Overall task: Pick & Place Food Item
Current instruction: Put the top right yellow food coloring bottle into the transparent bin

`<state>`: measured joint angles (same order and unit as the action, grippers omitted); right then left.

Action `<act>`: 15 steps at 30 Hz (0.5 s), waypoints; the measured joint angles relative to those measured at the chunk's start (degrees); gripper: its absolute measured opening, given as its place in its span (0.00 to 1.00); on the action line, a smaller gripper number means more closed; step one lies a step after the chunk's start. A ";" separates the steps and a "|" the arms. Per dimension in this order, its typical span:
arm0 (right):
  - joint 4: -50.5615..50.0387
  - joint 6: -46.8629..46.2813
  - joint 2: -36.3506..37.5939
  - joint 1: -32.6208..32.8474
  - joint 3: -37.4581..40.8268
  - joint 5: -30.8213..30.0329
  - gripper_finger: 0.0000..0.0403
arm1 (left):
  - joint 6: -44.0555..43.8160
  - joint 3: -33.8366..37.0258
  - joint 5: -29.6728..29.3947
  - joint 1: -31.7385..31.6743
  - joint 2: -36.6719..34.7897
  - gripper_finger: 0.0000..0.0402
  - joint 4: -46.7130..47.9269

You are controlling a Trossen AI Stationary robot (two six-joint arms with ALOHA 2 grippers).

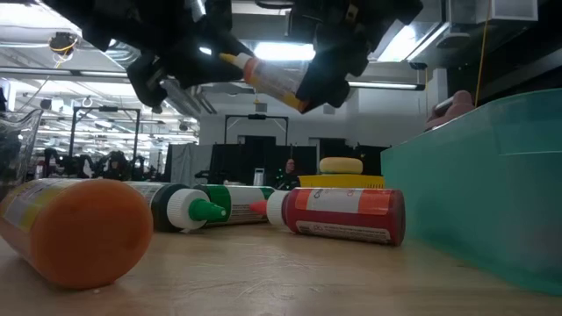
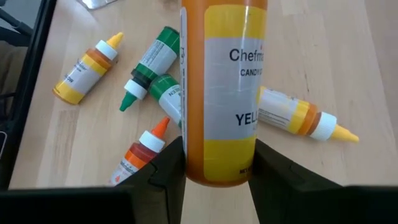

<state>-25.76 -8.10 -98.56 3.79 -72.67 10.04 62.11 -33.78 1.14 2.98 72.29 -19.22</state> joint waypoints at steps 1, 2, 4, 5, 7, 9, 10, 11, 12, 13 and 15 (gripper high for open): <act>-0.02 0.02 0.00 -0.02 0.00 0.00 0.34 | 0.04 0.00 -0.32 0.00 0.00 0.29 0.13; -0.04 0.02 0.00 -0.02 0.00 -0.08 0.34 | 0.08 0.00 -0.62 -0.02 0.00 0.29 0.19; -0.03 0.04 0.00 -0.01 -0.01 -0.15 0.34 | 0.15 0.00 -0.76 -0.01 0.00 0.29 0.18; -0.02 0.04 0.00 0.00 -0.01 -0.15 0.34 | 0.15 0.00 -0.76 0.00 -0.02 0.29 0.19; -0.02 0.02 0.00 0.00 0.00 -0.15 0.34 | 0.17 0.00 -0.79 0.00 -0.02 0.29 0.17; -0.01 0.02 0.00 0.00 -0.02 -0.15 0.35 | 0.17 0.00 -0.96 0.00 -0.01 0.29 0.19; -0.03 -0.03 0.00 0.00 -0.01 -0.19 0.36 | 0.17 0.00 -0.98 0.00 -0.02 0.29 0.19; -0.08 -0.47 0.00 0.00 -0.02 -0.46 0.38 | 0.19 0.00 -1.15 0.00 -0.01 0.29 0.19; -0.20 -1.41 0.00 0.00 -0.02 -1.05 0.40 | 0.21 0.00 -1.44 0.00 0.00 0.29 0.30; -0.33 -2.76 0.01 0.00 -0.02 -2.15 0.42 | 0.24 0.00 -1.86 -0.02 0.00 0.29 0.43; -0.45 -5.54 0.04 0.03 -0.24 -4.56 0.49 | 0.20 0.00 -2.74 -0.03 0.09 0.29 0.39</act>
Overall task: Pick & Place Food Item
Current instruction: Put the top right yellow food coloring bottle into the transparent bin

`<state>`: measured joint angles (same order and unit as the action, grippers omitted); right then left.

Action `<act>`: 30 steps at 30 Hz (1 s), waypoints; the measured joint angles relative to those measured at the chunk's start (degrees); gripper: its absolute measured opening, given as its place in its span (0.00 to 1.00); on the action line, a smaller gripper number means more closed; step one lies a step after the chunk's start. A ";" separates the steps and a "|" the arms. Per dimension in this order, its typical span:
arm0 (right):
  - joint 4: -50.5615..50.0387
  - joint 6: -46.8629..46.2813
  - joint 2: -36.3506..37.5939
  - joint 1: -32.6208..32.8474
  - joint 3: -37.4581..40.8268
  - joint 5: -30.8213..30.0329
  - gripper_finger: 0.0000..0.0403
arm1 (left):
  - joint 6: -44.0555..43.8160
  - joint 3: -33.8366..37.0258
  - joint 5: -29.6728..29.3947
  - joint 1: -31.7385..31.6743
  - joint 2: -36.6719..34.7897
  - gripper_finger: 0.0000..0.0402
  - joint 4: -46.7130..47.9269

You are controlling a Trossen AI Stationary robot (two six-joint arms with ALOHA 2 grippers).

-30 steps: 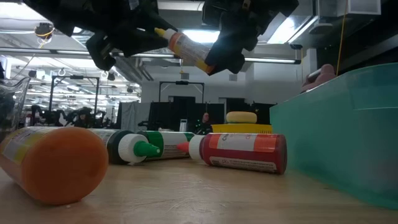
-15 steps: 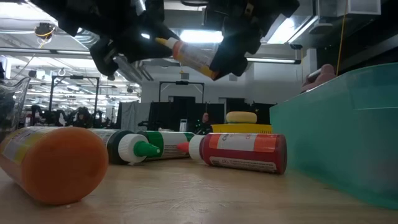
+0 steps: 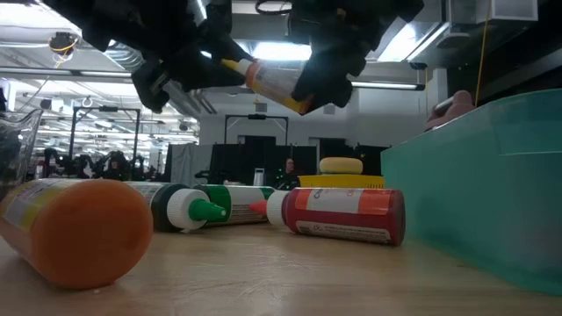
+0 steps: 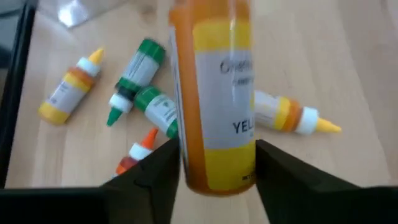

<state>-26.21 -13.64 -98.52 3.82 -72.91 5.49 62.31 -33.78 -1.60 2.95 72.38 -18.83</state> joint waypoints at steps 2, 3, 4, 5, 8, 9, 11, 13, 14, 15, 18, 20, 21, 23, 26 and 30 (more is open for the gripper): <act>-1.47 -0.45 0.18 -0.04 -0.06 -0.56 0.55 | 0.01 0.00 -1.02 -0.02 0.00 0.29 0.71; -1.77 -0.53 0.15 -0.08 -0.04 -0.59 0.58 | -0.01 0.00 -1.06 -0.06 0.00 0.29 1.24; -1.88 -0.51 0.11 -0.07 -0.04 -0.60 0.61 | -0.02 0.00 -1.23 -0.10 0.00 0.29 2.00; -1.95 -0.44 0.09 -0.05 -0.04 -0.58 0.63 | -0.06 0.00 -1.61 -0.08 0.00 0.29 2.75; -3.20 0.61 0.09 -0.03 -0.02 -0.62 0.68 | -0.07 0.00 -3.67 -0.03 0.00 0.29 4.23; -3.87 0.84 0.09 -0.03 0.00 -1.02 0.69 | -0.12 0.00 -4.31 -0.06 0.00 0.29 4.73; -5.51 0.98 0.11 -0.14 -0.01 -2.16 0.70 | -0.25 0.00 -5.77 -0.08 0.00 0.29 5.70; -7.71 1.01 0.09 -0.38 0.03 -3.41 0.71 | -0.42 0.00 -7.74 -0.07 0.00 0.29 6.63; -8.63 0.95 0.09 -0.41 0.05 -3.90 0.71 | -0.96 -0.04 -8.90 -0.06 -0.03 0.29 7.36; -9.24 0.81 0.09 -0.51 0.05 -4.39 0.71 | -2.09 -0.43 -10.00 -0.06 -0.12 0.29 9.12; -9.64 1.48 0.09 -0.51 0.05 -5.81 0.71 | -6.27 -2.64 -13.51 0.34 -0.17 0.29 13.96; -9.34 2.79 0.09 -0.52 0.05 -6.94 0.71 | -7.78 -4.57 -17.62 1.44 -0.22 0.29 17.11; -9.38 3.57 0.09 -0.53 0.05 -7.53 0.71 | -8.11 -5.74 -19.77 2.09 -0.22 0.29 19.03; -9.38 4.69 0.09 -0.59 0.07 -9.24 0.71 | -8.95 -8.32 -23.82 3.40 -0.22 0.29 23.17; -9.33 6.69 0.09 -0.81 0.09 -12.59 0.71 | -13.08 -13.35 -26.57 4.90 -0.24 0.29 31.66; -8.78 9.35 0.07 -1.39 0.09 -16.27 0.71 | -23.40 -21.90 -25.88 5.99 -0.26 0.29 50.04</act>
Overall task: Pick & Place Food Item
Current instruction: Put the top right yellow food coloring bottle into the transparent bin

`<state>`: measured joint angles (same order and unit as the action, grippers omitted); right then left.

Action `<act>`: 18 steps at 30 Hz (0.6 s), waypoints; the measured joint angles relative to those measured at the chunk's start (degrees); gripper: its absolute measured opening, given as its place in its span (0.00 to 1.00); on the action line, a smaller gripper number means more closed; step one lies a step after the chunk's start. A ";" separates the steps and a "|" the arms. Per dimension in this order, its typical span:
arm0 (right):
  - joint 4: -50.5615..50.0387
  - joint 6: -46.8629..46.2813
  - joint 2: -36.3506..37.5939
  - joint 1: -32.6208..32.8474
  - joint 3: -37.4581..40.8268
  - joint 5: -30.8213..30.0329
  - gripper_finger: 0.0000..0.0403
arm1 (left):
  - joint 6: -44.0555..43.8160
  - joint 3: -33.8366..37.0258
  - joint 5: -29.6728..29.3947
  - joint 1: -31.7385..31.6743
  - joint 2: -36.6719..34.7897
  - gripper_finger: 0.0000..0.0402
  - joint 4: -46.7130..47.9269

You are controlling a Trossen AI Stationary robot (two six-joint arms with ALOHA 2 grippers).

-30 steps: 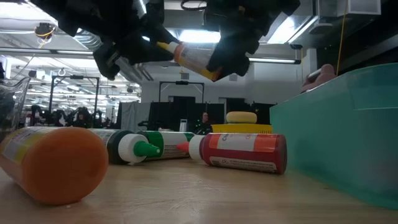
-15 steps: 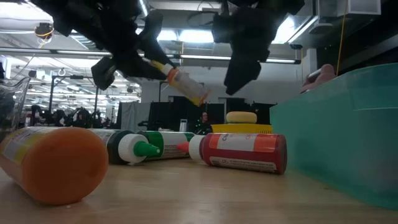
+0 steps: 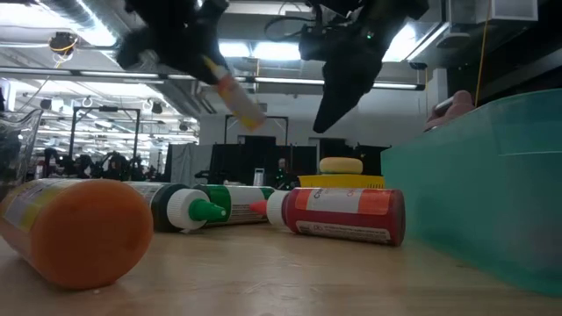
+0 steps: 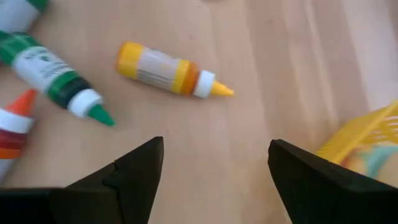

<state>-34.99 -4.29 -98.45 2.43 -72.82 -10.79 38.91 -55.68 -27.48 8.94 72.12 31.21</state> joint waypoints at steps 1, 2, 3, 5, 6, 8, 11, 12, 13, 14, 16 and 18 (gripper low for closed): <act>0.07 0.73 0.00 -0.11 0.00 -0.32 0.71 | -2.86 -2.08 1.35 0.08 -0.01 0.29 5.51; 0.19 1.73 0.00 -0.22 0.01 -0.35 0.71 | -5.91 -4.07 2.91 0.08 -0.01 0.29 10.86; 0.50 2.41 0.00 -0.30 0.02 -0.37 0.71 | -8.92 -6.13 4.76 0.08 -0.01 0.29 16.20; 1.37 3.78 0.00 -0.40 0.02 -0.36 0.71 | -14.65 -10.00 8.06 0.08 -0.01 0.29 25.74; 1.95 4.48 0.00 -0.39 0.03 -0.36 0.71 | -17.34 -11.81 9.52 0.09 -0.01 0.29 29.94; 3.45 5.46 0.00 -0.37 0.04 -0.37 0.71 | -22.28 -15.07 11.95 0.31 -0.01 0.29 37.19; 5.64 6.97 0.00 -0.37 0.04 -0.33 0.71 | -27.89 -19.58 13.43 1.22 -0.03 0.29 44.94; 6.20 7.55 -0.01 -0.37 0.04 -0.33 0.71 | -29.46 -20.95 13.59 1.71 -0.04 0.29 46.92; 6.58 7.87 -0.02 -0.37 0.04 -0.31 0.71 | -30.98 -22.29 13.70 2.17 -0.05 0.29 48.89; 6.79 8.16 -0.02 -0.37 0.04 -0.33 0.71 | -32.48 -23.50 14.06 2.60 -0.05 0.29 50.58; 7.03 8.19 -0.02 -0.37 0.04 -0.30 0.71 | -35.69 -25.37 15.41 3.18 -0.07 0.29 53.30; 7.14 8.19 -0.04 -0.37 0.04 -0.23 0.71 | -39.22 -26.54 17.51 3.77 -0.07 0.29 55.17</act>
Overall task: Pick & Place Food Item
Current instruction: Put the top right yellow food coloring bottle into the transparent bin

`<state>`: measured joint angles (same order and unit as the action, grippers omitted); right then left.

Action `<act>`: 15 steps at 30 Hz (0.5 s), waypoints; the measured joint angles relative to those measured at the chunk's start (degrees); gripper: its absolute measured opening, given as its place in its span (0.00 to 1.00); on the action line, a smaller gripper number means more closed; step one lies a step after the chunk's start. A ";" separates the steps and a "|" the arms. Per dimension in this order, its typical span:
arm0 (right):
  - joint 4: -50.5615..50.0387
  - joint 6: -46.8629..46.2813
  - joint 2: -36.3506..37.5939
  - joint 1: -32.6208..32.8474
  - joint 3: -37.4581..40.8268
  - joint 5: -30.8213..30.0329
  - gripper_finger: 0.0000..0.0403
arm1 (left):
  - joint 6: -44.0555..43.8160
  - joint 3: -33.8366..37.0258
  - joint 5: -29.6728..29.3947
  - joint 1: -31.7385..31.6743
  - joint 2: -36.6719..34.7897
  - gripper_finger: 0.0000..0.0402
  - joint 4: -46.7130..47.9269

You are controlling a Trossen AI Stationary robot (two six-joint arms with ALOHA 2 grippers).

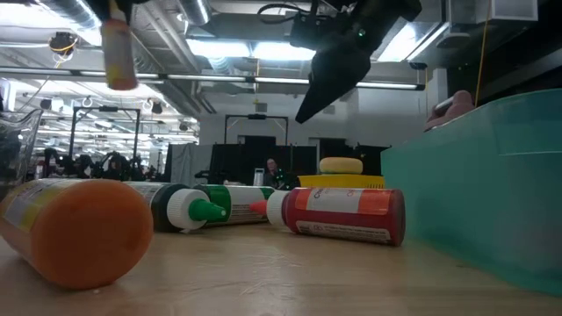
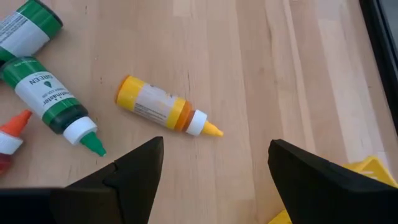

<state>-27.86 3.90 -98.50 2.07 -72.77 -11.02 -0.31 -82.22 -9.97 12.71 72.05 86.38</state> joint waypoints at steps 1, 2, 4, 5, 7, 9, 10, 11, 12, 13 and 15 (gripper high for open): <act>0.00 0.00 0.00 0.00 0.00 0.08 0.71 | -1.59 -0.27 0.99 0.48 0.00 0.29 0.91; 0.00 -0.04 0.00 0.00 0.00 0.08 0.71 | -3.17 -0.28 1.93 1.11 0.00 0.29 1.70; 0.06 -0.14 0.00 0.00 0.00 0.08 0.71 | -6.05 0.05 3.38 2.65 0.00 0.29 3.00; 0.25 -0.22 0.00 0.00 0.00 0.08 0.71 | -7.36 0.29 3.90 3.45 0.00 0.29 3.60; 0.45 -0.24 0.00 0.00 0.00 0.27 0.71 | -9.83 0.85 4.76 5.20 0.00 0.29 3.75; 0.79 -0.28 -0.03 0.00 0.00 1.38 0.71 | -12.30 1.08 6.12 6.84 0.07 0.29 3.73; 0.99 -0.48 -0.04 0.00 0.00 1.48 0.71 | -13.59 1.08 6.66 7.84 0.07 0.29 3.62; 1.12 -0.57 -0.04 0.02 0.00 1.56 0.71 | -14.83 1.08 7.26 8.80 0.04 0.29 3.66; 1.24 -0.87 -0.04 0.07 0.00 1.61 0.71 | -16.01 1.08 7.59 9.81 0.04 0.29 3.67; 1.29 -1.07 -0.04 0.07 0.00 1.61 0.71 | -17.03 1.08 7.57 10.83 0.04 0.29 3.62; 1.27 -1.36 -0.04 0.07 0.00 1.61 0.71 | -19.23 1.08 7.46 12.80 0.04 0.29 3.66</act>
<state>-26.59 2.55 -98.54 2.13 -72.77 -9.41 -19.54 -81.14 -2.50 25.50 72.10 90.04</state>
